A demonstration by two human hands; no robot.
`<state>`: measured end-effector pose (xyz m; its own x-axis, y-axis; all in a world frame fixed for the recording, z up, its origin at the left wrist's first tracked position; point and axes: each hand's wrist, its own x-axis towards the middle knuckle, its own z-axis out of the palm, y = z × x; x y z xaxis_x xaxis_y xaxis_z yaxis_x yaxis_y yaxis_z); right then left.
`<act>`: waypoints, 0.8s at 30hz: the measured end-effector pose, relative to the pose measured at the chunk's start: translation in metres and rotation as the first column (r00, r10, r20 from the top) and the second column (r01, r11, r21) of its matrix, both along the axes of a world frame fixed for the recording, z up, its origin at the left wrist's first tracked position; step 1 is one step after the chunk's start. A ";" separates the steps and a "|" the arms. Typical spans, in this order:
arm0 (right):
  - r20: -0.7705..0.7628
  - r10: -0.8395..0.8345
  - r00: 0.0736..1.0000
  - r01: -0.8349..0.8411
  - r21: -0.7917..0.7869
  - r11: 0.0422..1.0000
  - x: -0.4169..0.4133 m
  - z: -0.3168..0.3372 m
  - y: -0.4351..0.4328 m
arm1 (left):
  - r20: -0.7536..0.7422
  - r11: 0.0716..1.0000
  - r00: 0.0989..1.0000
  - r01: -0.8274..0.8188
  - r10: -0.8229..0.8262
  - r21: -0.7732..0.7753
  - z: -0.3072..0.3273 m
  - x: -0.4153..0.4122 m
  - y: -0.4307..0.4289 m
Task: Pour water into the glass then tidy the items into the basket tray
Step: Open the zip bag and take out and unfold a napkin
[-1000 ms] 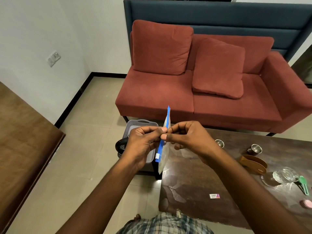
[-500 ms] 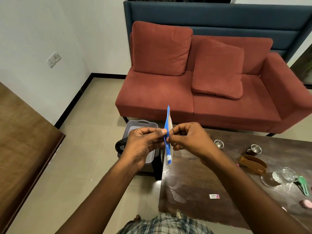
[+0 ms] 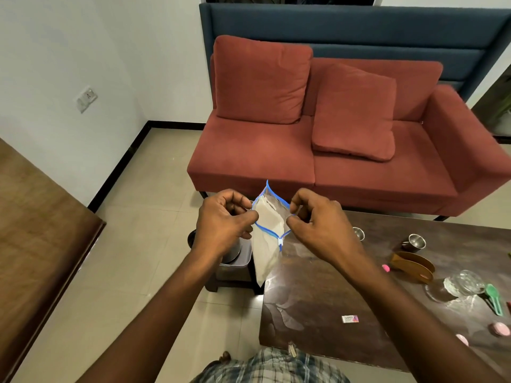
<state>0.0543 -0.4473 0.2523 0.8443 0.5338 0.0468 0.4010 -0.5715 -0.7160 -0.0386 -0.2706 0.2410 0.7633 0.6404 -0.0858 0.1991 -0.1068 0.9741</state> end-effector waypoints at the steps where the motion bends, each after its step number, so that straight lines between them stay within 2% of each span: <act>1: 0.032 0.016 0.999 -0.014 -0.046 0.999 -0.001 0.002 0.000 | -0.003 1.000 1.000 0.009 -0.009 0.025 0.000 0.000 -0.001; 4: 0.058 0.066 0.996 -0.052 -0.215 0.975 -0.002 0.006 0.003 | -0.010 0.995 0.998 0.055 -0.055 0.077 0.001 0.000 -0.006; 7: 0.063 0.114 0.991 -0.088 -0.320 0.943 -0.003 0.011 0.008 | -0.009 0.992 0.995 0.098 -0.097 0.082 0.001 0.002 -0.011; 21: 0.023 0.088 0.996 -0.064 -0.502 0.862 0.016 -0.005 0.041 | 0.058 0.984 0.990 0.122 -0.130 0.131 -0.003 -0.005 -0.026; 24: 0.062 0.101 0.993 -0.051 -0.546 0.837 0.014 -0.006 0.042 | 0.066 0.982 0.990 0.113 -0.125 0.154 -0.003 -0.007 -0.027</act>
<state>0.0681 -0.4050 0.2463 0.8063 0.5569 -0.1994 0.5039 -0.8232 -0.2616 -0.0457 -0.2976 0.2377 0.8353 0.5459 0.0647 0.1030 -0.2711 0.9570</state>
